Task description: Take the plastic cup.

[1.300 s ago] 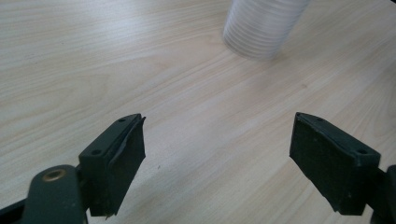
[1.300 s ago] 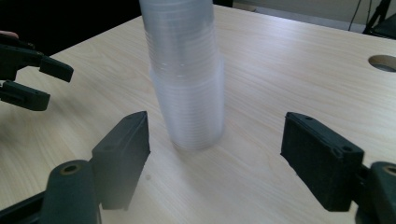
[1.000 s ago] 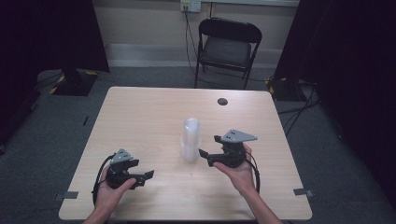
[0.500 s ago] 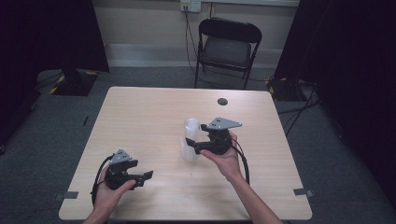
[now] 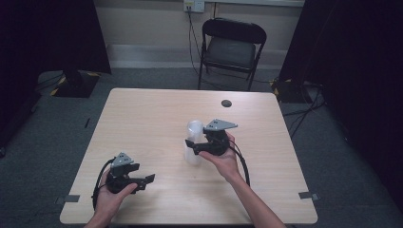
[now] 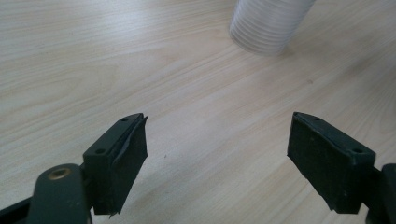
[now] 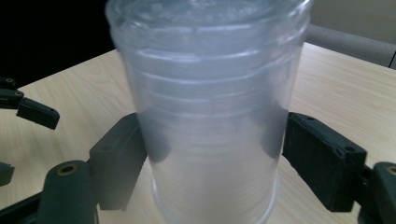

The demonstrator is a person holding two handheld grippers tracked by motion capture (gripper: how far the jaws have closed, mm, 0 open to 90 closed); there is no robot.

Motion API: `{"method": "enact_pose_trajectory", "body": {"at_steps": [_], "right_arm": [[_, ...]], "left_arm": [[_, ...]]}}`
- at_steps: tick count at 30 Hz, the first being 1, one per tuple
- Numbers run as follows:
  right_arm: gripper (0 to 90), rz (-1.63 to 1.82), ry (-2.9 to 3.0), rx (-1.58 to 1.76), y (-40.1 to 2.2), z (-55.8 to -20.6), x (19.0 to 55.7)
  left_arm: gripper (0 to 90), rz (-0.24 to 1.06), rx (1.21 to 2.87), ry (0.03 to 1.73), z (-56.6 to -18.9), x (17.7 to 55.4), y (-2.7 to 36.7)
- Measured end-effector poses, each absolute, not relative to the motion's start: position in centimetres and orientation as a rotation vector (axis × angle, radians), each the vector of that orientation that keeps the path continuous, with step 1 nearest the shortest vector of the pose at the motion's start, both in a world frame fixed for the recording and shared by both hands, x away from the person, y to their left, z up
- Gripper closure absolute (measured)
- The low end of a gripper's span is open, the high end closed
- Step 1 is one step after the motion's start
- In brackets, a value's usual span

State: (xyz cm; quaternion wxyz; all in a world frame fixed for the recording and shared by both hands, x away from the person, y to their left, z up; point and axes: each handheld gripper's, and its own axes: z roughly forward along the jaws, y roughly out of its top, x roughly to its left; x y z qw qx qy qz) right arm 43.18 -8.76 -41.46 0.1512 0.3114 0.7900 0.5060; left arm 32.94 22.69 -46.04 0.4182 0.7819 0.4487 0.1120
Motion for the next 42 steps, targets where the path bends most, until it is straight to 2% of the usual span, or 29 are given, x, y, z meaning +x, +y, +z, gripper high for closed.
{"method": "enact_pose_trajectory", "body": {"at_steps": [10, 15, 20, 42], "right_arm": [[21.5, 1.449, 2.275, 0.899, -7.7, -42.5, 43.7], [27.9, 1.441, 2.268, 0.887, -7.6, -42.5, 43.7], [28.6, 1.438, 2.266, 0.883, -7.6, -42.5, 43.7], [30.3, 1.478, 2.233, 0.864, -7.9, -41.1, 43.5]], "left_arm": [[19.8, 0.285, 1.955, 1.127, -46.0, 32.9, 22.8], [19.8, 0.281, 1.949, 1.131, -46.0, 32.9, 22.9], [19.8, 0.281, 1.951, 1.133, -46.0, 32.9, 22.9], [19.9, 0.29, 1.944, 1.134, -45.9, 32.9, 23.0]]}}
